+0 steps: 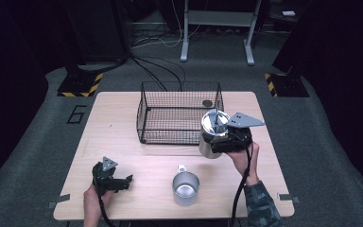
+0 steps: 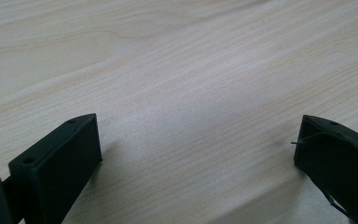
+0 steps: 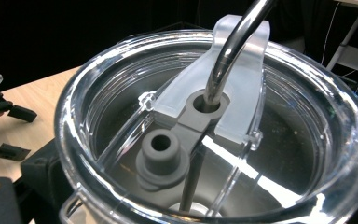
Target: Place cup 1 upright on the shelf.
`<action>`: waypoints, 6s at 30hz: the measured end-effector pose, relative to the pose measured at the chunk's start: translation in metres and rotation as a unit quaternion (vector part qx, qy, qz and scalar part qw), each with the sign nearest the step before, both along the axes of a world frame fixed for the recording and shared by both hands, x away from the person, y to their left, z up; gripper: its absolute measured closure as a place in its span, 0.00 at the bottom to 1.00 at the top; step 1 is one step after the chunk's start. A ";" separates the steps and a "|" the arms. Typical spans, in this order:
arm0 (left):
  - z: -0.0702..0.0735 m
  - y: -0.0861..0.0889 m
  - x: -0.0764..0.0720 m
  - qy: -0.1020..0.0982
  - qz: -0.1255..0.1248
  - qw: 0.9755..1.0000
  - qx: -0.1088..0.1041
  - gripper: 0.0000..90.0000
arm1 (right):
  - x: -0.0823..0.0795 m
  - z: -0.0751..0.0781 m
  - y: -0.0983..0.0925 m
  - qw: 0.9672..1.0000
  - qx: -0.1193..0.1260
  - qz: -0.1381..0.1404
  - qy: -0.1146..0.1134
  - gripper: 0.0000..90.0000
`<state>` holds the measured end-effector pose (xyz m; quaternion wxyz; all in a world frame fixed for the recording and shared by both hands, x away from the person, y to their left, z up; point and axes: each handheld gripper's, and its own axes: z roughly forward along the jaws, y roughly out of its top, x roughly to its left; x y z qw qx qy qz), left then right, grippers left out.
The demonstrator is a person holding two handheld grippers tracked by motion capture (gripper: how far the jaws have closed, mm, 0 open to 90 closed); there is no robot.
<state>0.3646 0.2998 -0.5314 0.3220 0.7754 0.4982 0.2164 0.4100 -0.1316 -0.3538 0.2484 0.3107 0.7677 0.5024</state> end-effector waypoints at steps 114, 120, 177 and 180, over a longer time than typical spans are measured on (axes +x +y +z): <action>0.000 0.000 0.000 -0.002 -0.001 1.000 0.000 0.01 | 0.136 -0.037 0.030 0.995 0.000 -0.073 0.073 0.04; 0.000 0.000 0.000 -0.002 -0.001 1.000 0.000 0.01 | 0.137 -0.042 0.031 0.994 -0.003 -0.073 0.076 0.04; 0.000 0.000 0.000 -0.002 0.002 1.000 -0.003 0.01 | 0.144 -0.061 0.058 0.993 -0.027 -0.067 0.093 0.04; 0.000 -0.001 0.000 -0.001 0.002 1.000 -0.004 0.01 | 0.145 -0.061 0.059 0.993 -0.027 -0.067 0.092 0.04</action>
